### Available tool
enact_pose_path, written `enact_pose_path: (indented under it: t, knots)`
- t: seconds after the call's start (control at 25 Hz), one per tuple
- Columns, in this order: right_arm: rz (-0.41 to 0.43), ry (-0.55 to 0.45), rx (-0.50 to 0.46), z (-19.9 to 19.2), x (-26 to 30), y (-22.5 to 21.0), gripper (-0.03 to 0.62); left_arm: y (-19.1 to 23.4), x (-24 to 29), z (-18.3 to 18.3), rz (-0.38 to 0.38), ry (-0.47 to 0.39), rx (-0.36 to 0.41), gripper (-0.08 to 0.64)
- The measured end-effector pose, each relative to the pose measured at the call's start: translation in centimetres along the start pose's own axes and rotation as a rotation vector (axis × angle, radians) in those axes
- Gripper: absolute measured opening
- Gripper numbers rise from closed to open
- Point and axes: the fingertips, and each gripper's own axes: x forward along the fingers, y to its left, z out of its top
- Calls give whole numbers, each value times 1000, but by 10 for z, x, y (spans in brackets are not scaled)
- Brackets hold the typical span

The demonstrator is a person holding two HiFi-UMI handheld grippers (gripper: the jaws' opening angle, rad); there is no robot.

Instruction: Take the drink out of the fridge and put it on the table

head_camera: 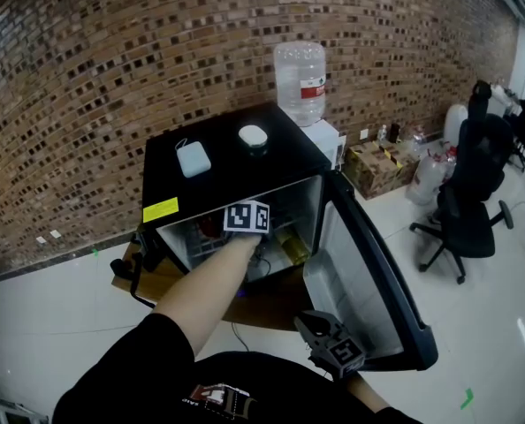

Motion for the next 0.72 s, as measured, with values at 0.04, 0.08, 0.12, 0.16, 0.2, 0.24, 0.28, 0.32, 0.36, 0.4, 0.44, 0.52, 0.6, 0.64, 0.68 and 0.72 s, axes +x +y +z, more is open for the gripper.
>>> enact_pose_path:
  t: [0.04, 0.08, 0.12, 0.16, 0.2, 0.24, 0.28, 0.32, 0.36, 0.4, 0.44, 0.52, 0.6, 0.64, 0.68, 0.72]
  knots:
    - [3, 3, 0, -1, 1, 1, 35, -3, -1, -3, -18, 10, 4, 353]
    - [5, 5, 0, -2, 1, 1, 35, -5, -3, -5, -30, 19, 16, 348]
    - [6, 5, 3, -2, 1, 1, 35, -7, -4, -7, -38, 25, 30, 348]
    - [8, 4, 6, -1, 1, 2, 35, -7, -5, -7, -42, 30, 43, 348]
    - [11, 3, 5, -1, 2, 3, 35, -7, -6, -7, -43, 31, 49, 348]
    - [15, 4, 3, -2, 3, 4, 35, -6, -6, -6, -41, 30, 49, 352]
    - [19, 6, 3, -3, 4, 6, 35, -5, -5, -6, -35, 27, 41, 365]
    - [20, 11, 5, -4, 4, 8, 35, -4, -3, -6, -27, 25, 30, 375]
    - [20, 16, 7, -5, 5, 10, 35, -3, -2, -6, -18, 26, 20, 382]
    - [22, 20, 7, -6, 6, 11, 35, -2, 1, -6, -8, 33, 18, 387]
    - [24, 21, 6, -6, 6, 13, 35, -1, 3, -7, 1, 41, 21, 404]
    - [29, 15, 10, -4, 8, 15, 35, -1, 8, -2, 17, 27, 22, 410]
    - [30, 6, 18, -2, 8, 16, 35, 2, 10, 7, 36, -17, 29, 410]
    - [30, 8, 19, -2, 8, 17, 35, 5, 12, 11, 46, -32, 43, 411]
    - [29, 9, 18, -4, 8, 17, 35, 7, 13, 13, 56, -35, 66, 411]
    - [28, 9, 16, -5, 8, 17, 35, 9, 14, 13, 62, -30, 95, 411]
